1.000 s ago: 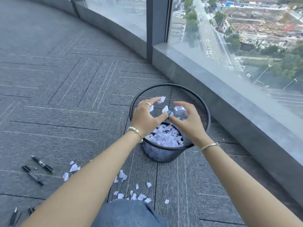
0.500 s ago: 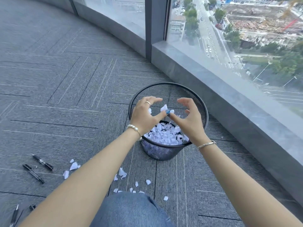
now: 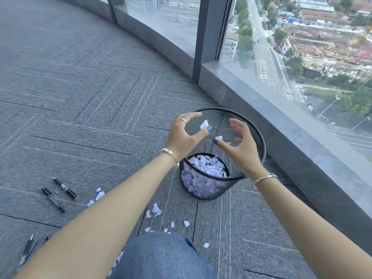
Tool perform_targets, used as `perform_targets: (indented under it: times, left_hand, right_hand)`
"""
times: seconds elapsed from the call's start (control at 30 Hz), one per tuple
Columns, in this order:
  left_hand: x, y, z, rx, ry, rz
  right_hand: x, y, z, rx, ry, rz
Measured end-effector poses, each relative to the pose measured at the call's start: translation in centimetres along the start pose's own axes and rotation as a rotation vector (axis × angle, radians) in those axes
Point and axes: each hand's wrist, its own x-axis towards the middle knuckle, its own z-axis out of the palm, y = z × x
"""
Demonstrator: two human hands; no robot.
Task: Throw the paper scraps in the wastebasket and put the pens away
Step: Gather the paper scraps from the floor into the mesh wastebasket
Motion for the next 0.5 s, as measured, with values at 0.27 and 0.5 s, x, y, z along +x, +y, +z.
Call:
perform_targets:
  times: [0.27,0.5]
  left_hand:
    - [-3.3,-2.5,-9.5,0.066,0.106,-0.016]
    - [-10.4,-10.0,-16.1,0.148,0.220,-0.186]
  right_hand:
    - [-1.1,-6.9,5.7,0.170,-0.079,-0.114]
    - [-4.5,-7.3,14.7,0.178,-0.357,-0.144]
